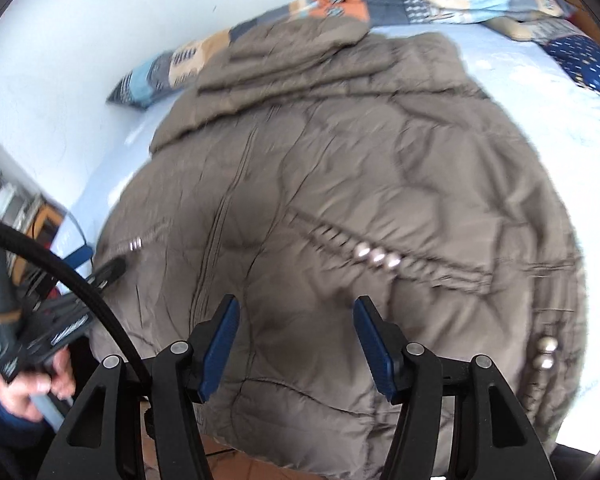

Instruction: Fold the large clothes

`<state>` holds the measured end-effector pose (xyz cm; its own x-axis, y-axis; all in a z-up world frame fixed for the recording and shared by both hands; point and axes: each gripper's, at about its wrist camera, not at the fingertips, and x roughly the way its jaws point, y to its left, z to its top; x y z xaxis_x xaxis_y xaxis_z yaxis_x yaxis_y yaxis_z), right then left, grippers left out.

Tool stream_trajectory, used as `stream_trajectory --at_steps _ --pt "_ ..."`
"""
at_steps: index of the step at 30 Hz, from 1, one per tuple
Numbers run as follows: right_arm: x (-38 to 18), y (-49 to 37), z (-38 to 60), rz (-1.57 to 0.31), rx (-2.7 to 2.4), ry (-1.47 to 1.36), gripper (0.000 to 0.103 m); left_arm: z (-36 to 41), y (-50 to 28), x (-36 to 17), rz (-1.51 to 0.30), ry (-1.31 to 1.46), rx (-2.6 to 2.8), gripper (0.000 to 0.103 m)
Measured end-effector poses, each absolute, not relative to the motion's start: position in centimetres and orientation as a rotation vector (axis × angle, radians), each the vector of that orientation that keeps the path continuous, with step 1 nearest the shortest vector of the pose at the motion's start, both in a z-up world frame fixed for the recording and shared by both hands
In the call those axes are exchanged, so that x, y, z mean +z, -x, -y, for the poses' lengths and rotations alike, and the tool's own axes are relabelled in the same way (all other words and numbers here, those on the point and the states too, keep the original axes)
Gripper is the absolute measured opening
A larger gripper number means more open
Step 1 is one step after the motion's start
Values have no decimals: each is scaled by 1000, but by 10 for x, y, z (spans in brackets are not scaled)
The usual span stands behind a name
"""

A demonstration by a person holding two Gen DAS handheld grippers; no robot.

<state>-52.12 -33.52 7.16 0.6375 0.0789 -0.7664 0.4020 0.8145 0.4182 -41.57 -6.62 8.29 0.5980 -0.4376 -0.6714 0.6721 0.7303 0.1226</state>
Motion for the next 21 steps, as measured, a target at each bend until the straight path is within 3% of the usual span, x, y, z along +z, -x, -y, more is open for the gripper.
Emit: stream_trajectory --at_steps 8,12,16,21 --pt "100 554 360 -754 -254 -680 64 -13 423 186 -511 -215 -624 73" --pt "118 567 370 -701 -255 -690 64 -63 401 218 -553 -183 -570 76" --pt "128 586 386 -669 -246 -728 64 -98 357 201 -747 -115 -565 79" --pt "130 607 401 -698 -275 -719 64 -112 309 124 -1033 -2 -554 79"
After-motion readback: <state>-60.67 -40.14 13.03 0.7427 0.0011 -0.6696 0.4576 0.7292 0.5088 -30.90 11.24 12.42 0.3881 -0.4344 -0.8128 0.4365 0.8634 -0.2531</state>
